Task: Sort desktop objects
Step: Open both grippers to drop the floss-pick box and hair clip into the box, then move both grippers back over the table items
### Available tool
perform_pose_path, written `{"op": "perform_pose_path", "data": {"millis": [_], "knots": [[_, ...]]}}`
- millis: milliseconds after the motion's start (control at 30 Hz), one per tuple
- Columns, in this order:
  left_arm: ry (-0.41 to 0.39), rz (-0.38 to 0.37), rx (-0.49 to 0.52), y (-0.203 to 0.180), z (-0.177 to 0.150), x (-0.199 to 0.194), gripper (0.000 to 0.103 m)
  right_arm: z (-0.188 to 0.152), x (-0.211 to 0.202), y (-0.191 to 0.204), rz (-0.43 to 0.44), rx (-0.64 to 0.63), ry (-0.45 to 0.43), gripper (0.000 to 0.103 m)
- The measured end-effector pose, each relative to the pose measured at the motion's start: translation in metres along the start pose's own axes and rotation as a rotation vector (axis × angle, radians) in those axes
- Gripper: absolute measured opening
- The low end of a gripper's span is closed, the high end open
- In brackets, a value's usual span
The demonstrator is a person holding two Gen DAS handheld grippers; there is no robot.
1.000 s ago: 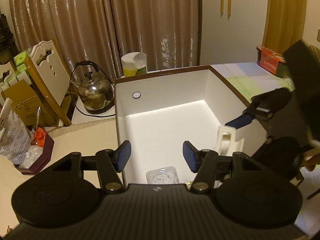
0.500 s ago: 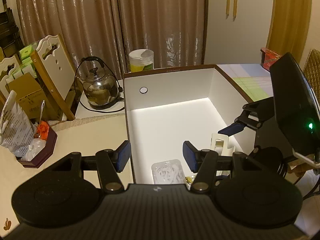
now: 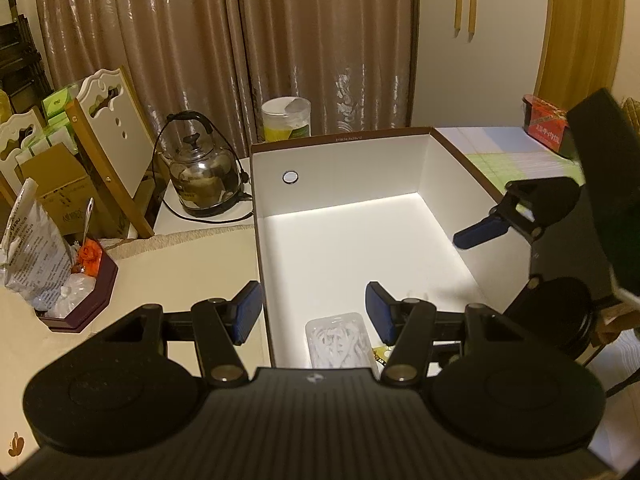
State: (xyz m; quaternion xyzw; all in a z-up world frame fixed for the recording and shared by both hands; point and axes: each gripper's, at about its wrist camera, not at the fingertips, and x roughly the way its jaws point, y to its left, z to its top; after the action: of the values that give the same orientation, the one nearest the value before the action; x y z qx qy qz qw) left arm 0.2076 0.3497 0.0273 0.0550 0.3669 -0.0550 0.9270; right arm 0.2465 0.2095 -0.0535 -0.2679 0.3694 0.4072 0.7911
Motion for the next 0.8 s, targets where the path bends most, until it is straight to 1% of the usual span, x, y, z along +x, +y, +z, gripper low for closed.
{"op": "perform_pose_path", "data": {"millis": [100,267,400,567,667,800], "knots": [[-0.009,-0.001,0.002,-0.001,0.001,-0.003,0.053,-0.003,-0.016,-0.001,-0.018,0.002,-0.041,0.103],[-0.026,-0.012,0.011,-0.008,0.005,-0.010,0.053,-0.015,-0.055,-0.008,-0.058,0.071,-0.128,0.103],[-0.043,-0.034,0.033,-0.021,0.010,-0.018,0.053,-0.025,-0.085,-0.013,-0.091,0.126,-0.197,0.103],[-0.065,-0.076,0.070,-0.042,0.019,-0.027,0.055,-0.059,-0.132,-0.024,-0.163,0.240,-0.248,0.103],[-0.078,-0.111,0.098,-0.059,0.025,-0.032,0.055,-0.087,-0.159,-0.031,-0.220,0.307,-0.249,0.103],[-0.099,-0.181,0.148,-0.094,0.030,-0.036,0.058,-0.130,-0.194,-0.037,-0.288,0.420,-0.233,0.103]]}}
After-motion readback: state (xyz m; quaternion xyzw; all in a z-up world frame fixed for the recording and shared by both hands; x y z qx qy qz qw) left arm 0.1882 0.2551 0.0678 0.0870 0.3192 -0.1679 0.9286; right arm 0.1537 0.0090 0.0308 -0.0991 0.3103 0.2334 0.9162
